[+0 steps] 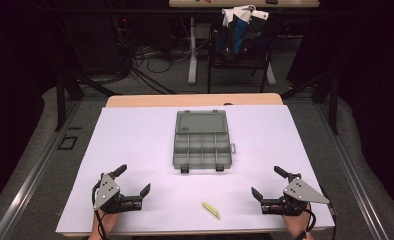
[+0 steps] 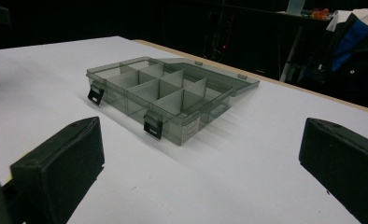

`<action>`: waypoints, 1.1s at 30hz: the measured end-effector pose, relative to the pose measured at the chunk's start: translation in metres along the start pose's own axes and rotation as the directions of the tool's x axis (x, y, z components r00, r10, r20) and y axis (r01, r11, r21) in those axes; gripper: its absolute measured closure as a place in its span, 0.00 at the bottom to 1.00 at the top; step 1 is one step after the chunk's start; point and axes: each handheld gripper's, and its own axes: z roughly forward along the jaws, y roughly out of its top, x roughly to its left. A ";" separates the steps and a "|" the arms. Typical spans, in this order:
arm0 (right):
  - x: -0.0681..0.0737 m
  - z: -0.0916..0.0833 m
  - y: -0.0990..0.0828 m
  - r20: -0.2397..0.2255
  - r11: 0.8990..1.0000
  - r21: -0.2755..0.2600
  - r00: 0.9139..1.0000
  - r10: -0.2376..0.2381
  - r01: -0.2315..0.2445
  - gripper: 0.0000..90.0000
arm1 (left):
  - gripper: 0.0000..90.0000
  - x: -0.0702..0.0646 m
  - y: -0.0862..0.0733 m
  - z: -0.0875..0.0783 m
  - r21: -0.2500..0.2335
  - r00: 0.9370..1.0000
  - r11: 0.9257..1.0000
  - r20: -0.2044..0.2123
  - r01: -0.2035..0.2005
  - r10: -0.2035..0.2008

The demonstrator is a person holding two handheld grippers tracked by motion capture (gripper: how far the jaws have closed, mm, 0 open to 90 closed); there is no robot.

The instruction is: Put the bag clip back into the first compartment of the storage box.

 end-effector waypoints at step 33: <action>0.030 0.029 0.025 -0.122 0.982 0.184 0.992 -0.025 0.048 0.00 | 0.00 0.001 -0.001 0.002 0.018 1.000 1.000 -0.007 -0.015 0.015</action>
